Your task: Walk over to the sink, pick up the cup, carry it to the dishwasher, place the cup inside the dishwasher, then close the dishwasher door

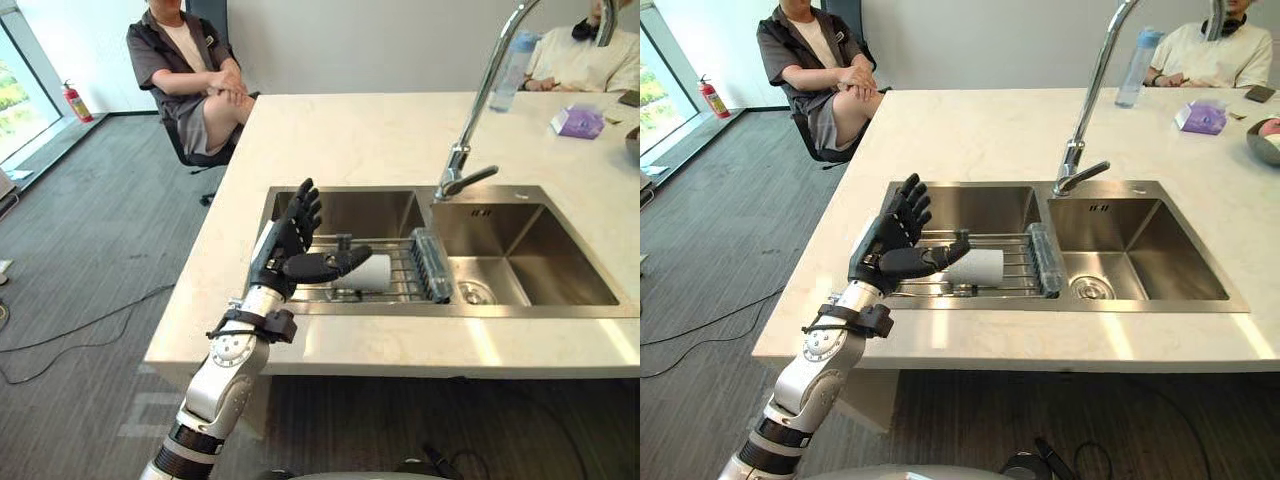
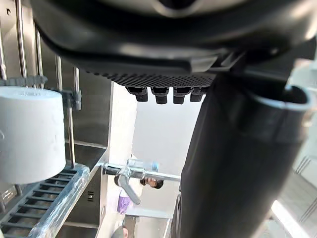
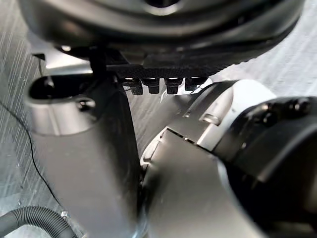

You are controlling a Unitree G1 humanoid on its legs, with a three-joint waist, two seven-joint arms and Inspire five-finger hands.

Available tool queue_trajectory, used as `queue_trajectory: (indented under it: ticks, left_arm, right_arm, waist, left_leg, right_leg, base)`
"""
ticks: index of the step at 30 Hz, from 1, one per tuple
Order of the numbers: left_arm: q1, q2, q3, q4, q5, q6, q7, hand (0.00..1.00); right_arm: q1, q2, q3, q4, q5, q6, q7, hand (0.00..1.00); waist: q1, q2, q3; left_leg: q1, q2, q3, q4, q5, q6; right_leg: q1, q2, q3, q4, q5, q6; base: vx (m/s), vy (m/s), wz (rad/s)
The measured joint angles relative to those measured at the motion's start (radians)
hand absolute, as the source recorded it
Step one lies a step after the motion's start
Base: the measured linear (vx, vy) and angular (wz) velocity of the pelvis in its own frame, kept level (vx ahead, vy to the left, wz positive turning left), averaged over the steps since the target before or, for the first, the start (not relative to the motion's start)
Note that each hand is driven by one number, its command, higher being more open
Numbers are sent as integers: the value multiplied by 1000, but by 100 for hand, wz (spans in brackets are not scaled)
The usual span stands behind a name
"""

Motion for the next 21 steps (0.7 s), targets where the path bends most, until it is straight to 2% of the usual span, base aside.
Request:
queue_trajectory:
  ticks: [1, 2, 3, 4, 7, 11, 17, 21]
  left_arm:
    - [1, -7, -7, -1, 0, 1, -6, 100]
    - [-2, -18, -8, -8, 0, 1, -35, 100]
    - [-6, -20, -9, -8, 1, 0, -44, 100]
    - [-20, -25, -13, -8, 1, 0, -62, 100]
    - [-33, -27, -15, -8, 23, 0, -77, 100]
    - [-34, -9, -14, -8, 72, 1, -68, 100]
    - [-33, 31, -10, -4, 264, -3, -40, 100]
    - [-35, 117, 1, 43, 394, -35, -69, 100]
  right_arm:
    - [2, -4, -1, 1, 0, 1, 0, 100]
    - [1, -28, 0, 1, 0, 4, -1, 100]
    - [1, -28, 0, 1, -1, 5, 0, 100]
    - [2, -28, 0, 1, -2, 9, -1, 100]
    - [13, -30, 0, -2, -10, 14, -1, 100]
    - [28, -11, 16, -6, -13, 27, 3, 100]
    - [27, -9, 76, -48, -8, 42, 10, 100]
    - [23, -19, 118, -70, -8, 60, 12, 100]
  waist:
    - [2, 19, -5]
    - [10, 48, -10]
    - [9, 51, -12]
    - [7, 51, -14]
    - [-3, 44, -16]
    - [-3, 34, -19]
    - [5, 30, -19]
    - [-10, 31, -20]
  left_leg:
    - [1, 13, -13, -2, 5, -9]
    - [2, 48, -20, -14, 13, -17]
    - [4, 58, -22, -22, 14, -18]
    - [7, 84, -25, -29, 15, -32]
    - [8, 96, -26, -34, 15, -45]
    - [11, 91, -22, -35, 14, -46]
    - [7, 92, -4, -45, 17, -42]
    - [10, 91, 6, -73, 36, -40]
  right_leg:
    - [1, 18, -5, -9, -6, -10]
    - [-1, 60, -7, -20, -9, -15]
    - [0, 73, -9, -23, -11, -19]
    - [7, 103, -14, -38, -13, -25]
    - [16, 119, -23, -56, -10, -28]
    - [45, 122, -32, -107, 10, -21]
    - [80, 142, -31, -225, 80, -20]
    - [92, 153, -30, -293, 123, -24]
  base:
    - [127, -368, 18]
    - [105, -240, -13]
    - [131, -282, -20]
    - [87, -176, -8]
    - [94, -75, -2]
    - [65, 12, 3]
    - [-20, 12, -6]
    - [-44, -1, -7]
